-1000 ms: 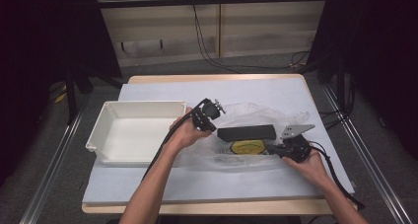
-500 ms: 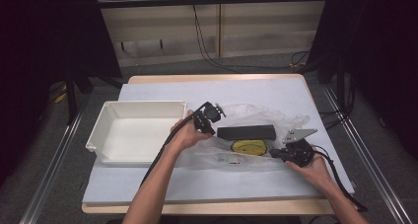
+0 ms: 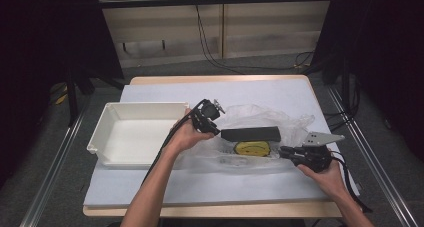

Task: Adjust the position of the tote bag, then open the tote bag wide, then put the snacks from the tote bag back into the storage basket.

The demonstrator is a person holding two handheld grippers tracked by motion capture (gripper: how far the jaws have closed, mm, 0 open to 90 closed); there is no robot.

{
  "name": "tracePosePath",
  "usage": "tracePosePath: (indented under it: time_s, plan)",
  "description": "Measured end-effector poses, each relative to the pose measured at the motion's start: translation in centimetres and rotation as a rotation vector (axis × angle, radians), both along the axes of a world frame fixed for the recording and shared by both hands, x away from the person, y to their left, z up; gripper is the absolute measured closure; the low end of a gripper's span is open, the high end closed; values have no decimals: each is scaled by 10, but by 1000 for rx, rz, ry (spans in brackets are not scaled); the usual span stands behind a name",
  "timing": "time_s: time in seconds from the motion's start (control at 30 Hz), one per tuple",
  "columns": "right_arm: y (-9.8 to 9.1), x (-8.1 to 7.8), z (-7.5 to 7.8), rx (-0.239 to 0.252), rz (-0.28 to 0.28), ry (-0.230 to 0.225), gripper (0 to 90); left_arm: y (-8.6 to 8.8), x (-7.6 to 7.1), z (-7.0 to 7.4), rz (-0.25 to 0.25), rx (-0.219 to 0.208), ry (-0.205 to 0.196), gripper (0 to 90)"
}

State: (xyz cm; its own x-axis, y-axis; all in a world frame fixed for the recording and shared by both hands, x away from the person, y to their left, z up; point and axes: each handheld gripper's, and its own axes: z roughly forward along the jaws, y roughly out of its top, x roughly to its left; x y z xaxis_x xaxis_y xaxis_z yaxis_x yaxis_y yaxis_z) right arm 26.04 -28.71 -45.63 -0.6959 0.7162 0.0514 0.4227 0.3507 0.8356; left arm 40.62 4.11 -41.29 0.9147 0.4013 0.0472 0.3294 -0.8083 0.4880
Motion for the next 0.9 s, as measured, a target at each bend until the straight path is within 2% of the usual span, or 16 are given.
tracePosePath:
  time_s: [0.07, 0.1, 0.23, 0.33, 0.37, 0.4, 0.43, 0.47, 0.6, 0.67, 0.9]
  plan:
    - [-1, -5, 2, 26, -2, 4, 695, 1, -2, 2, -4, -16, -5, 656]
    - [-2, -10, 3, 39, 2, 2, 657, 3, -5, 7, -2, -48, -32, 614]
    - [-2, -23, 5, 54, 6, -7, 611, 6, -8, 16, -16, -135, -46, 578]
    - [0, -34, 5, 48, 22, -11, 636, 6, -10, 20, -38, -183, -35, 572]
    - [0, -37, 5, 58, 24, -11, 626, 6, -10, 20, -38, -183, -35, 572]
    - [0, -41, 4, 72, 26, -2, 617, 3, -10, 20, -62, -177, -43, 572]
    - [0, -43, 3, 71, 21, -2, 604, 2, -11, 20, -65, -179, -38, 572]
    - [0, -46, 2, 67, 20, -1, 598, 1, -12, 20, -85, -177, -55, 572]
    - [-1, -57, -1, 77, 14, 9, 585, -3, -14, 17, -123, -185, -49, 586]
    - [-1, -62, -3, 72, 12, 12, 581, -6, -15, 16, -135, -170, -44, 586]
    - [0, -64, -7, 84, 21, 22, 545, -18, -10, 14, -155, -153, -46, 564]
